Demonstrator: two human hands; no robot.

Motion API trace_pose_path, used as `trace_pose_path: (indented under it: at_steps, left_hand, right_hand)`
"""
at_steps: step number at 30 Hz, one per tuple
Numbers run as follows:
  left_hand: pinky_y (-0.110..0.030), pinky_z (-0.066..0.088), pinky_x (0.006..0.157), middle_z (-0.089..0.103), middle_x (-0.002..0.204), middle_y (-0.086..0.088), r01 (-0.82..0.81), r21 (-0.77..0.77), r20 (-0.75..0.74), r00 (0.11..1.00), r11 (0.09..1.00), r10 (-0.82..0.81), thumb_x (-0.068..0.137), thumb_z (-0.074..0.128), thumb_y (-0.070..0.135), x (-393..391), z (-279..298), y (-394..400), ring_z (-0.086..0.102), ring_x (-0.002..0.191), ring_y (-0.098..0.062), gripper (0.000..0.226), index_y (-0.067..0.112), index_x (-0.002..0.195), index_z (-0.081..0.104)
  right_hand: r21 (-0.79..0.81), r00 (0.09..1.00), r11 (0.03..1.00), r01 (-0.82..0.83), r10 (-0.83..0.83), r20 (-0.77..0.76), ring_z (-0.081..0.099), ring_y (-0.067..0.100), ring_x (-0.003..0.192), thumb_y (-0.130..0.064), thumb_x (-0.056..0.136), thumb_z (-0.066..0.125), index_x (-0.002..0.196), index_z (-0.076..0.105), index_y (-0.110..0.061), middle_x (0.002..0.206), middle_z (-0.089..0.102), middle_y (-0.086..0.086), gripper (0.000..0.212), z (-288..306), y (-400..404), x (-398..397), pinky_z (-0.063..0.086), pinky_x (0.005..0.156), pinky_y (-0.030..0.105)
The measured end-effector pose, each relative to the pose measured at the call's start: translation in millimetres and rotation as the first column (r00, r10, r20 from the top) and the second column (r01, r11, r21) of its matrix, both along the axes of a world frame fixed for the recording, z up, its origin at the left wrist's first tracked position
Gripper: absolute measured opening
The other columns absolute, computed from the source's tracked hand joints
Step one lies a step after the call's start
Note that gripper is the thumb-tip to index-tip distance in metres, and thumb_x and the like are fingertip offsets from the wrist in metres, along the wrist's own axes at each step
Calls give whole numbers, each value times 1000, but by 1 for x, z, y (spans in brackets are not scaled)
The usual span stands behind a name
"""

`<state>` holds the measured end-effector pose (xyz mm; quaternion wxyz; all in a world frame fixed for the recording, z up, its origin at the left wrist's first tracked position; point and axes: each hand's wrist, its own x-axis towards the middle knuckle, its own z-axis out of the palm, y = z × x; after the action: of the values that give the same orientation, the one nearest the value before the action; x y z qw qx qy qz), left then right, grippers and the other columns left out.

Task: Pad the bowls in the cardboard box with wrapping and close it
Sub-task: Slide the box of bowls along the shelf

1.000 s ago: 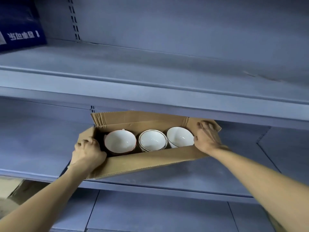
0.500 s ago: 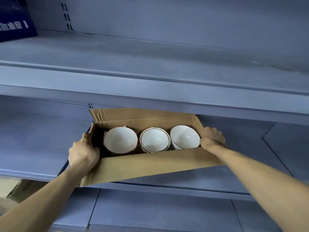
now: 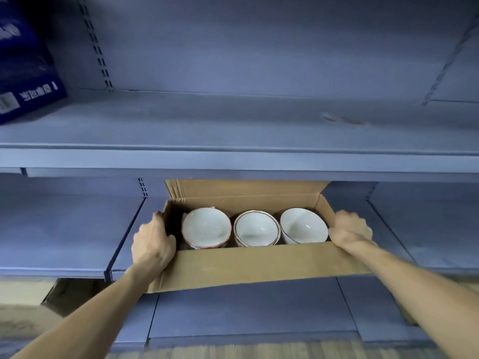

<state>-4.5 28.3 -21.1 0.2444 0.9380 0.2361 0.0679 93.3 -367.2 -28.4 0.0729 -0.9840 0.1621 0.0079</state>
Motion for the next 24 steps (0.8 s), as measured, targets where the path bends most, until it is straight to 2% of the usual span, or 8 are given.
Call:
trace_pose_path:
  at_steps: [3, 6, 9, 13, 16, 20, 24]
  left_hand:
    - [-43, 41, 74, 59, 102, -24, 17, 5, -9, 1000, 1000, -17, 81, 52, 0, -26, -3, -24, 56, 96, -47, 40, 6, 121, 48]
    - [-41, 41, 71, 50, 90, -15, 19, -3, 3, 1000, 1000, -19, 82, 52, 0, -59, -4, -52, 51, 84, -39, 43, 9, 124, 47]
    - [-39, 41, 71, 60, 96, -19, 41, 23, 10, 999, 999, -41, 82, 53, 1, -98, -1, -81, 59, 89, -44, 44, 9, 125, 47]
    - [-38, 39, 72, 64, 103, -23, 59, 27, 2, 998, 998, -59, 81, 52, 1, -148, 18, -121, 58, 91, -44, 40, 9, 120, 49]
    - [-39, 41, 72, 64, 103, -21, 71, 6, 37, 997, 997, -71, 81, 53, 1, -177, 42, -147, 51, 83, -38, 39, 9, 120, 51]
    - [-41, 43, 74, 63, 105, -24, 99, 23, 62, 993, 995, -100, 81, 51, 1, -203, 92, -191, 58, 96, -46, 40, 7, 121, 50]
    - [-44, 48, 78, 62, 108, -21, 137, 20, 89, 986, 990, -138, 83, 50, 1, -216, 157, -230, 58, 96, -42, 39, 9, 122, 50]
  right_hand:
    - [-11, 999, 999, 32, -32, 12, 49, 27, 81, -14, 89, 57, 73, 45, -19, 75, 45, -1, 21, 0, -27, -38, 41, 69, 36]
    - [-11, 999, 999, 43, -43, -14, 54, 29, 87, -14, 89, 56, 76, 47, -19, 93, 60, 3, 16, 2, -56, -77, 40, 70, 35]
    - [-14, 998, 999, 33, -34, -51, 62, 32, 102, -17, 88, 57, 89, 51, -20, 111, 65, 7, 7, 2, -91, -123, 41, 72, 34]
    - [10, 997, 998, 54, -53, -63, 60, 32, 100, -19, 90, 57, 88, 49, -24, 116, 66, 7, 10, 13, -135, -186, 40, 73, 34]
    - [28, 996, 997, 75, -73, -59, 61, 34, 108, -20, 90, 57, 83, 45, -24, 118, 65, 8, 14, 39, -166, -223, 40, 74, 34]
    - [32, 994, 994, 106, -105, -24, 62, 36, 109, -20, 89, 57, 87, 51, -21, 117, 65, 10, 7, 94, -210, -257, 40, 73, 34]
    - [44, 990, 990, 132, -134, 43, 62, 36, 108, -18, 89, 57, 85, 52, -19, 115, 66, 12, 6, 158, -246, -285, 41, 75, 36]
